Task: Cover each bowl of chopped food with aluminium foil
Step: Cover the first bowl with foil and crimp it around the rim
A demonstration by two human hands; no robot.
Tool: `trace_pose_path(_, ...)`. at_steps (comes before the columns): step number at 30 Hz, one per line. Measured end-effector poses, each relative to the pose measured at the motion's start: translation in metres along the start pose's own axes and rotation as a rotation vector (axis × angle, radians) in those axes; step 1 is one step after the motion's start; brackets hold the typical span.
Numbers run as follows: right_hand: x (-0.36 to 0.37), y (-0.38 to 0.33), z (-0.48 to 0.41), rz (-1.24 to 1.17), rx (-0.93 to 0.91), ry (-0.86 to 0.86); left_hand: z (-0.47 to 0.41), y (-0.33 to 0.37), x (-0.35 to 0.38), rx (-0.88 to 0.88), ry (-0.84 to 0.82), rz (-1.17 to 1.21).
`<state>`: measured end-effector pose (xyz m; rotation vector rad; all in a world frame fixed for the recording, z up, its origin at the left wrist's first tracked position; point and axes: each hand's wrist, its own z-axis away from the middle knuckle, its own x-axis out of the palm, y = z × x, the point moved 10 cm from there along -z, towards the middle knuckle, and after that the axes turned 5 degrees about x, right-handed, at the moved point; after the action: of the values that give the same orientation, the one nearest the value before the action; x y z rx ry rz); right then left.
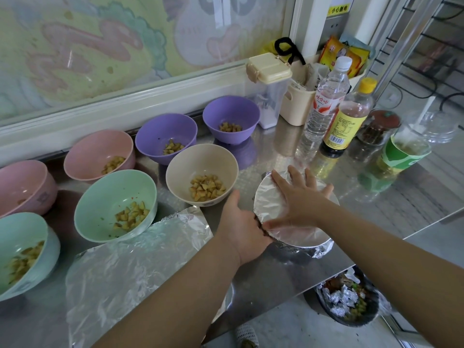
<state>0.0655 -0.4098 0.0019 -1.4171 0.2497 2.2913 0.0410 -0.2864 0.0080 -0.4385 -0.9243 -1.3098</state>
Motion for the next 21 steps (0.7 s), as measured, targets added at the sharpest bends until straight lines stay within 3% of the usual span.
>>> trace_pose_path(3,0.0,0.0,0.0,-0.003,0.005,-0.002,0.001,0.003,0.015,-0.014,-0.106,-0.036)
trace_pose_path(8,0.0,-0.001,0.0,-0.002,0.004,-0.002,0.0,0.005,0.014,-0.046,-0.115,-0.038)
trace_pose_path(21,-0.003,0.009,-0.001,-0.123,0.154,-0.006,-0.008,0.031,0.015,-0.024,0.025,-0.142)
